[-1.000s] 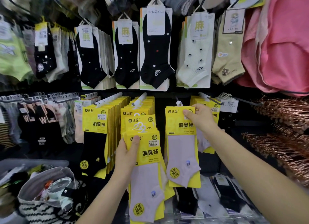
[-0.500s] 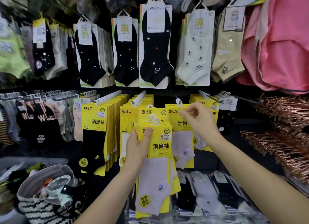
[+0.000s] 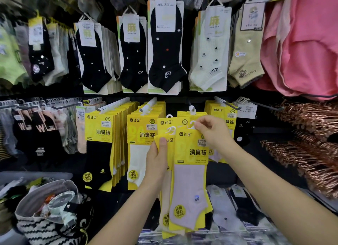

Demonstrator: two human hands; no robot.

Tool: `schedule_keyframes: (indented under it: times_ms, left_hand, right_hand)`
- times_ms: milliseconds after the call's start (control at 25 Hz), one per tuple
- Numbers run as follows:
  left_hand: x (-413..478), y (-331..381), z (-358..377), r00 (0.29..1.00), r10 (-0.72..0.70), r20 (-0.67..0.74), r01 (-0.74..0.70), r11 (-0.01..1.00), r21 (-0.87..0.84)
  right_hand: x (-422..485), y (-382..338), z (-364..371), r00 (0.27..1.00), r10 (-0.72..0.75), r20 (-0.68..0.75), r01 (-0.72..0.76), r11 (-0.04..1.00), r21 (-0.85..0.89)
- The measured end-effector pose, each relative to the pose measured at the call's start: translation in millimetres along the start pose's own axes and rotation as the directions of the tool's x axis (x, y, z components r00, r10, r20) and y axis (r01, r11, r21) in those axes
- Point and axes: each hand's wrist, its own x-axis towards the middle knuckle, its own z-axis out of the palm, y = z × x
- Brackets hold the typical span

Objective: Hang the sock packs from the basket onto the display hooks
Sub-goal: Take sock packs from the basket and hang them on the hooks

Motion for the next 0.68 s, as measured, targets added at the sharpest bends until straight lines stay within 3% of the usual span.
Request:
schedule_keyframes:
  times_ms: [200, 680]
  left_hand:
    - [10.4, -3.3, -16.1, 0.999, -0.010, -0.050, 0.010, 1.000, 0.007]
    - [10.3, -4.9, -46.4, 0.990, 0.037, -0.138, -0.038, 0.999, -0.001]
  right_hand:
    - [33.4, -0.1, -18.6, 0.987, 0.047, -0.156, -0.049, 0.999, -0.014]
    - [48.7, -2.6, -1.9, 0.993, -0.062, -0.100, 0.029, 0.952, -0.304]
